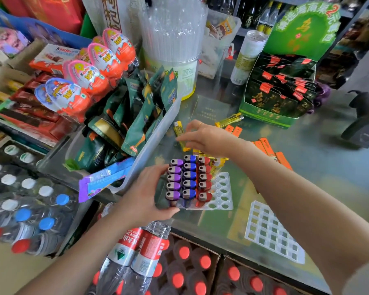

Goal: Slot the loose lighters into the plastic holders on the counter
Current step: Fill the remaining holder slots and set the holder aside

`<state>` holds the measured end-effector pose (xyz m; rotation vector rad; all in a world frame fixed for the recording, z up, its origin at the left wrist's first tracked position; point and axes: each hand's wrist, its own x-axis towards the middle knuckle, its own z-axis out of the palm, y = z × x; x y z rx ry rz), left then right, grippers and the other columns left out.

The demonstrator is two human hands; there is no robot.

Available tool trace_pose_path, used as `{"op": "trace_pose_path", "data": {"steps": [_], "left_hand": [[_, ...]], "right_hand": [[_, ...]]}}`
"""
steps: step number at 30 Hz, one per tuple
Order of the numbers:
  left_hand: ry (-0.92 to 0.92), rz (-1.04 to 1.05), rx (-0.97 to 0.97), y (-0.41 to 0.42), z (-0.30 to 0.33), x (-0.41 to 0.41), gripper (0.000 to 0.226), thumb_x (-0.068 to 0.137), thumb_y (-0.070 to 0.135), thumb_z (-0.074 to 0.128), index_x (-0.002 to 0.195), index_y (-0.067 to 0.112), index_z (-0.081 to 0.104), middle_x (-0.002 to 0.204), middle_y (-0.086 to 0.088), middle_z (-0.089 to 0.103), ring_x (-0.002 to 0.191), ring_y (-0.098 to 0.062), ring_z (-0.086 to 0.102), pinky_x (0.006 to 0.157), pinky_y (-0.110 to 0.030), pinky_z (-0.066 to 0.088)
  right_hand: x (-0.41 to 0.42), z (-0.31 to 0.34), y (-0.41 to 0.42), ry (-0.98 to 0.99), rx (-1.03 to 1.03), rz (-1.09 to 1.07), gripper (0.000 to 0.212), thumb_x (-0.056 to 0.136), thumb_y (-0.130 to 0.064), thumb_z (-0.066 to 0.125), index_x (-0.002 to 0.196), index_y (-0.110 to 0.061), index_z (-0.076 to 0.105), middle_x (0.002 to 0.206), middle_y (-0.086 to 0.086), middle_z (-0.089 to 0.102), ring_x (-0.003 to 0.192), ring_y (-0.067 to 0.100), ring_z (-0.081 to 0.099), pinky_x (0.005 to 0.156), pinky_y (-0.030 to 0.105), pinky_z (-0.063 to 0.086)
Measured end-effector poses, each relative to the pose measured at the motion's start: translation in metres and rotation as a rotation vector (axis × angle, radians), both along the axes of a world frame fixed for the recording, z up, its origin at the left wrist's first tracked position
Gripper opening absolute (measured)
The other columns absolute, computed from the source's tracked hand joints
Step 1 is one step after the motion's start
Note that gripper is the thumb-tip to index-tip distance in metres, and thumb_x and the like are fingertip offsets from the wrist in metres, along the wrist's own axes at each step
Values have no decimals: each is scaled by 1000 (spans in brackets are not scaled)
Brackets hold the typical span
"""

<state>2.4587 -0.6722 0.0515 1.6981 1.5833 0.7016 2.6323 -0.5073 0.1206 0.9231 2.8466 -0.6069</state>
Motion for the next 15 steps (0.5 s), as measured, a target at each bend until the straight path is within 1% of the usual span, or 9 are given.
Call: {"op": "trace_pose_path", "data": {"steps": [1, 3, 5, 7, 9, 11, 13, 15], "left_hand": [[2, -2, -4, 0, -1, 0, 67, 56, 43, 81, 114, 31, 49, 106, 11, 60, 106, -13, 57, 85, -42, 50], [-8, -9, 6, 1, -2, 1, 68, 56, 42, 81, 115, 29, 50, 107, 11, 60, 105, -13, 57, 84, -42, 50], [-26, -10, 19, 1, 1, 2, 69, 55, 40, 81, 116, 28, 50, 107, 11, 61, 105, -12, 57, 85, -41, 50], [-40, -14, 30, 2, 4, 3, 69, 55, 39, 81, 116, 27, 51, 107, 11, 61, 105, -11, 57, 85, -40, 50], [-49, -18, 43, 2, 7, 4, 69, 55, 37, 81, 116, 27, 51, 107, 11, 61, 105, -10, 57, 85, -39, 49], [-44, -23, 50, 3, 8, 5, 67, 55, 37, 80, 115, 27, 51, 105, 12, 62, 104, -10, 58, 83, -38, 50], [-38, -23, 50, 3, 7, 6, 67, 55, 39, 79, 115, 27, 51, 103, 11, 62, 103, -11, 59, 82, -40, 51], [-25, -17, 69, 2, 7, 6, 69, 55, 41, 79, 117, 28, 51, 105, 12, 62, 104, -12, 58, 83, -40, 50]], "right_hand": [[-1, 0, 0, 6, 4, -6, 30, 94, -31, 45, 122, -27, 55, 128, 8, 44, 95, 27, 58, 88, 39, 48], [-1, 0, 1, 38, 32, -91, 23, 91, -32, 51, 109, -22, 61, 122, 6, 49, 94, 28, 58, 80, 38, 49], [0, 0, 3, 28, 136, -210, 17, 87, -25, 56, 101, -17, 60, 112, 7, 56, 93, 30, 58, 70, 33, 46], [4, 0, 3, 49, 164, -307, 20, 84, -18, 59, 103, -14, 52, 103, 9, 61, 90, 32, 58, 69, 35, 48], [10, 2, -1, 92, 102, -360, 30, 82, -19, 61, 109, -14, 49, 103, 7, 63, 89, 30, 58, 72, 37, 50], [16, 8, -6, 185, 60, -417, 31, 82, -20, 63, 111, -13, 53, 100, 4, 63, 85, 23, 57, 72, 31, 46], [25, 13, -16, 344, 36, -512, 23, 82, -20, 64, 103, -13, 59, 85, -3, 59, 70, 13, 50, 64, 22, 39], [35, 14, -29, 503, 11, -658, 12, 81, -19, 65, 91, -17, 59, 69, -13, 50, 58, 4, 43, 52, 12, 33]]}}
